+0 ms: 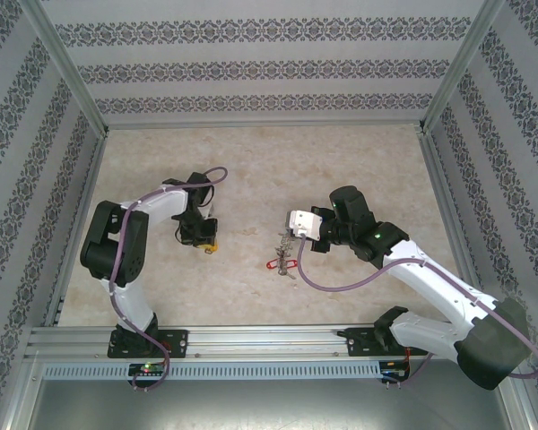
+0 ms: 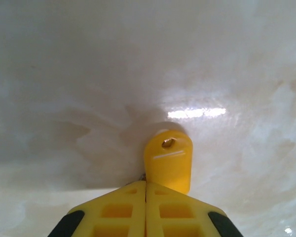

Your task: Put the keys on the keyring

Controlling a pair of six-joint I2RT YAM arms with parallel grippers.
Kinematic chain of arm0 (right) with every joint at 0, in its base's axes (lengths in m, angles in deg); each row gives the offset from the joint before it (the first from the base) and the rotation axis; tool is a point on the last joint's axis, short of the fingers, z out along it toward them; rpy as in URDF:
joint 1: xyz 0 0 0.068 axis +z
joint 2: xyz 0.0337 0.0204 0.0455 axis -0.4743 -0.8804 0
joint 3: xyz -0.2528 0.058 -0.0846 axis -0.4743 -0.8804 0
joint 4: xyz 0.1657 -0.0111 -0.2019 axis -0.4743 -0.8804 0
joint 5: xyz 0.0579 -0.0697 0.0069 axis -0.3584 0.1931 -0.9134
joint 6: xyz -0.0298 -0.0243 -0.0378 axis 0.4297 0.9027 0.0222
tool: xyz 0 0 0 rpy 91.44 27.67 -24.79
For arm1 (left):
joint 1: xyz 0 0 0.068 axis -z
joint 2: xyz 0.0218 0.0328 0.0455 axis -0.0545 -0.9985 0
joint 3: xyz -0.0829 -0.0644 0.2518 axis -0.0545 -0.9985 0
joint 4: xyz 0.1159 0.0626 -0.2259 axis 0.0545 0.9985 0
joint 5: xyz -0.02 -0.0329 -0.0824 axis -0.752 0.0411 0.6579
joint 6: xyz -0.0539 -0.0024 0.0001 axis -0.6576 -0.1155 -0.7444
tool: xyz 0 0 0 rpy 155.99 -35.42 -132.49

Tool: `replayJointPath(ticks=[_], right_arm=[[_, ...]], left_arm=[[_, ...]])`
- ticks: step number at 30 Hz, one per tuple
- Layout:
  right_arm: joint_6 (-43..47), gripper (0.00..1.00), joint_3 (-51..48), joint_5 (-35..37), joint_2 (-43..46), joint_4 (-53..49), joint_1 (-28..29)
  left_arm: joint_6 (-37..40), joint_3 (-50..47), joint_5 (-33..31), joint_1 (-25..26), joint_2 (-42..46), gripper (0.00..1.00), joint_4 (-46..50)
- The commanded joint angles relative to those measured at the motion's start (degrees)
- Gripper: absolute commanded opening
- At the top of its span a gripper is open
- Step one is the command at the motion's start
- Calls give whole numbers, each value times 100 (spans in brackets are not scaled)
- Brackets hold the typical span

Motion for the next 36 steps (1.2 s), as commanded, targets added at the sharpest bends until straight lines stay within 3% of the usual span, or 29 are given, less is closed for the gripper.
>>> replayJointPath(ticks=[1, 5, 8, 11, 13, 16, 22, 27, 32, 36], right_arm=[[-44, 0, 162, 21, 145, 106, -56], [-62, 0, 189, 21, 167, 53, -56], [-69, 0, 201, 26, 197, 5, -56], [-66, 0, 208, -2, 216, -11, -48], [-97, 0, 198, 7, 214, -8, -47], [-128, 0, 166, 3, 234, -11, -39], [-148, 0, 120, 37, 269, -11, -39], [-133, 0, 137, 56, 300, -30, -47], [-137, 0, 130, 47, 310, -32, -47], [-132, 0, 110, 96, 340, -21, -72]], left_arm=[[-943, -200, -55, 55, 194, 5, -601], [-1385, -207, 222, 42, 367, 14, -794], [-1211, 94, 315, 28, 504, 20, -445], [-693, 350, 672, 37, 502, 28, -98], [-36, 350, 1143, 78, 566, 33, -58], [995, 643, 1261, 132, 291, 36, 620], [3034, 1151, 876, 393, -438, 41, 1802], [4456, 1352, 479, 512, -348, 41, 1993], [5042, 1695, -345, 526, -663, 42, 2188], [5521, 1473, -458, 521, -843, 41, 2120]])
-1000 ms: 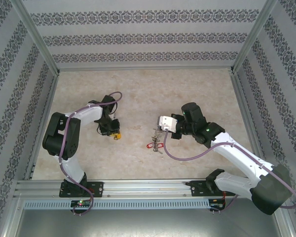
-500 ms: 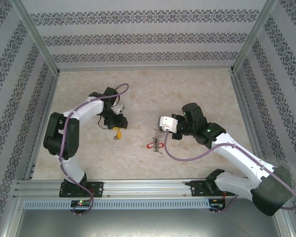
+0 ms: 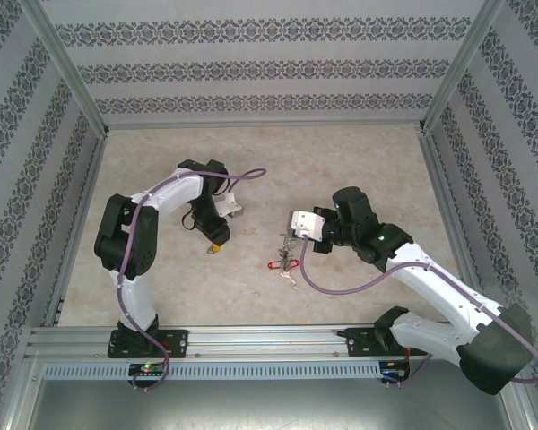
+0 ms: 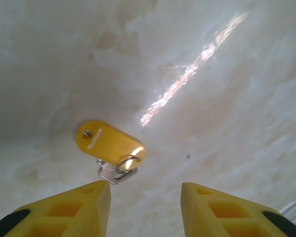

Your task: Put the keys on the keyring

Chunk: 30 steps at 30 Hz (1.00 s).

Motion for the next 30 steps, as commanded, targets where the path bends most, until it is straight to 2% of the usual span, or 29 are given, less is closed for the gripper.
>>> replayJointPath(ticks=[1, 4, 11, 18, 25, 30], right_arm=[[-108, 0, 106, 44, 160, 113, -72], [-107, 0, 101, 39, 159, 120, -89], [-112, 0, 142, 8, 79, 126, -99], [-132, 0, 191, 2, 38, 118, -107], [-170, 0, 236, 31, 2, 86, -128], [-185, 0, 238, 10, -2, 110, -142]], left_arm=[[828, -226, -457, 41, -196, 41, 245], [980, -313, -578, 43, -189, 40, 60], [1210, -371, -276, 93, -125, 39, -111], [1193, -558, -531, 280, -134, 38, -476], [1094, -657, -757, 393, -98, 32, -829], [968, -783, -1004, 524, -87, 22, -1027]])
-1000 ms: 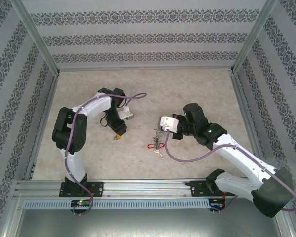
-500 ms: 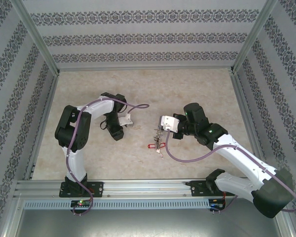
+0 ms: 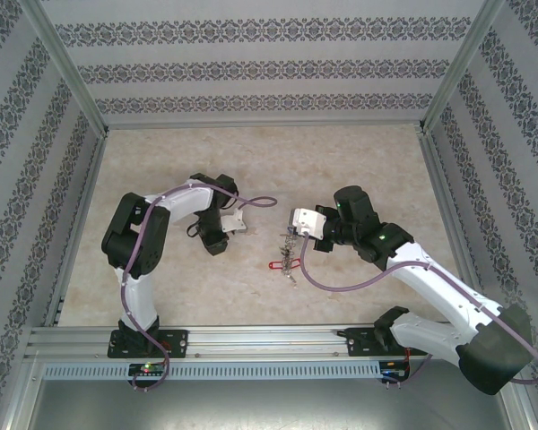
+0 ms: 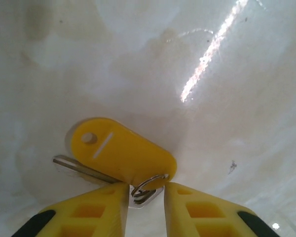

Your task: Put the keys on the keyring

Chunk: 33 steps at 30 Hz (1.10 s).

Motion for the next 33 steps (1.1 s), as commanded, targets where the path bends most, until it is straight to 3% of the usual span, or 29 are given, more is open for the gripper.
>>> replayJointPath(ticks=[1, 11, 21, 26, 33], right_arm=[[-93, 0, 216, -30, 14, 103, -26], [-107, 0, 174, -27, 68, 129, -30], [-88, 0, 155, -51, 79, 121, -31], [-136, 0, 159, -207, 79, 125, -31], [-232, 0, 301, -673, -135, 94, -22]], left_arm=[[-43, -219, -246, 128, 67, 20, -370], [-363, -367, 156, 121, 552, 0, -599], [-1242, -106, 472, 10, 933, 0, -459], [-1785, -173, 1546, -28, 1467, 0, -719], [-1777, 475, 2545, -67, 2185, 0, -834]])
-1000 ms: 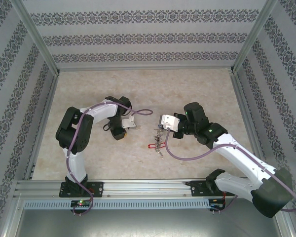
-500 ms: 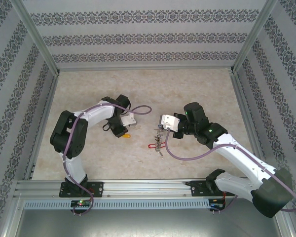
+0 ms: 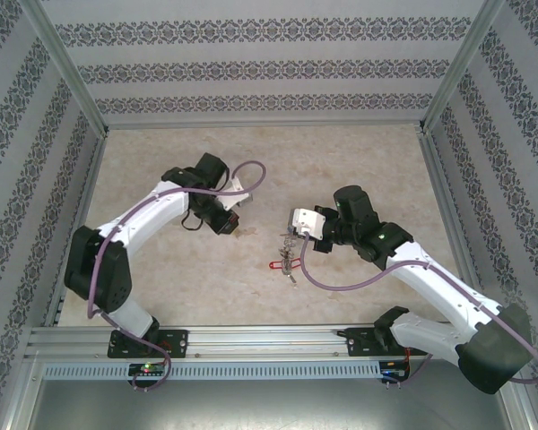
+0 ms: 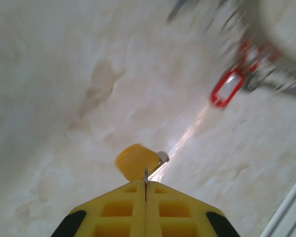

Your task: Put the keys on the keyring

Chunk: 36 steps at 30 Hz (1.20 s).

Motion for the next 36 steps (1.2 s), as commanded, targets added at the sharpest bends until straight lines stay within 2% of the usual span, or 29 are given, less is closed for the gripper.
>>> replayJointPath(ticks=[1, 3, 4, 6, 7, 13, 17, 21, 28, 33, 36], right_arm=[[-147, 0, 288, -455, -95, 108, -24], [-85, 0, 245, -558, -98, 211, -20], [-27, 0, 168, -606, -77, 325, -16], [9, 0, -31, -676, -2, 663, -31], [48, 0, -137, -754, 37, 818, -44], [137, 0, -564, -1165, 306, 1328, -160], [88, 0, -741, -1299, 380, 1526, -208], [69, 0, -744, -1409, 377, 1599, -217], [-5, 0, -519, -1747, 234, 1333, -235], [-266, 0, -372, -1902, -8, 1305, -306], [-455, 0, -309, -1886, -117, 1385, -394]], left_arm=[[-117, 500, 972, -58, 294, 0, -203], [70, 599, 1397, -6, 365, 0, -283], [458, 567, 1636, 72, 418, 0, -284], [797, 336, 1718, 242, 523, 0, -597], [912, 266, 1967, 251, 521, 0, -698], [1221, 171, 2782, 318, 293, 0, -1055], [1761, 284, 3060, 451, 247, 0, -703], [1874, 458, 2715, 553, 45, 0, -449], [1256, 174, 1798, 690, 92, 0, -1499], [1525, 153, 2190, 773, 78, 0, -1693], [1549, -164, 2175, 789, 198, 0, -2103]])
